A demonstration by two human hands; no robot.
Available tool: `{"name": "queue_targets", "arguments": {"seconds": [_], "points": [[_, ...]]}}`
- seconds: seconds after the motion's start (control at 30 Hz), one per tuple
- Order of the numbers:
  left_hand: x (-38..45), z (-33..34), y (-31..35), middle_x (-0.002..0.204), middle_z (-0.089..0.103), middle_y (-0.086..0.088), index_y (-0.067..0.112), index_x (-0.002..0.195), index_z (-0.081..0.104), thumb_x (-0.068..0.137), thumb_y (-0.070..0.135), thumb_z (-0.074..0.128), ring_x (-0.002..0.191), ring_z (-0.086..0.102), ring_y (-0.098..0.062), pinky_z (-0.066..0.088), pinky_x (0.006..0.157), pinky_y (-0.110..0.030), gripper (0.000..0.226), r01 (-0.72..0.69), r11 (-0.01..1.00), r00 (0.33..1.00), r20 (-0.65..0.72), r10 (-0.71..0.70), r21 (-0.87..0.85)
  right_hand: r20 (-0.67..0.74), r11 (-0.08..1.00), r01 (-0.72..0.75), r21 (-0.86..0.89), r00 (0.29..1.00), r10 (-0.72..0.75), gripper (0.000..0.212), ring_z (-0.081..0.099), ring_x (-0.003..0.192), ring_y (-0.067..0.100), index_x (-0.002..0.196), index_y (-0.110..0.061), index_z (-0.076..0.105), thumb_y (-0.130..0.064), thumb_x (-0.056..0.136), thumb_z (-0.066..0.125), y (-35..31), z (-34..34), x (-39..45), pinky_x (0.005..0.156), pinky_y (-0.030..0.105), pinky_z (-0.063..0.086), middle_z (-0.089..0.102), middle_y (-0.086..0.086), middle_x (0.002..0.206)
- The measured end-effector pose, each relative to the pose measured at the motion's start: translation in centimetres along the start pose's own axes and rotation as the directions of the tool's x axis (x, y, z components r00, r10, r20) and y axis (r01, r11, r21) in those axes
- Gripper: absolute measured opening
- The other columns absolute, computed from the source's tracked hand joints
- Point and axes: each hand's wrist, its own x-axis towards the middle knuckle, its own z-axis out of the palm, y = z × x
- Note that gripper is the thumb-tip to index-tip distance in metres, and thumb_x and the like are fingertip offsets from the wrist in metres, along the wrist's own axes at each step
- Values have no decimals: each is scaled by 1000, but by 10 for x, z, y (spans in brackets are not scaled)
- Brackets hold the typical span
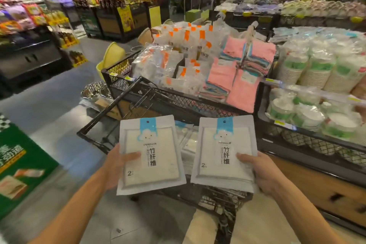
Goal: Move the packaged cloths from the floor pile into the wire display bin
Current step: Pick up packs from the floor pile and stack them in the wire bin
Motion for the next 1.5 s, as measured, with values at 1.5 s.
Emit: {"name": "queue_targets", "arguments": {"seconds": [1.5], "points": [[505, 33, -116, 129, 47, -13, 13, 141, 41, 74, 25, 88, 119, 48, -35, 47, 95, -49, 83, -336, 19, 941, 335, 48, 941, -662, 159, -642, -750, 727, -184, 82, 50, 119, 26, 134, -10, 40, -61, 81, 76, 111, 125, 373, 101, 44, 46, 48, 8, 127]]}}
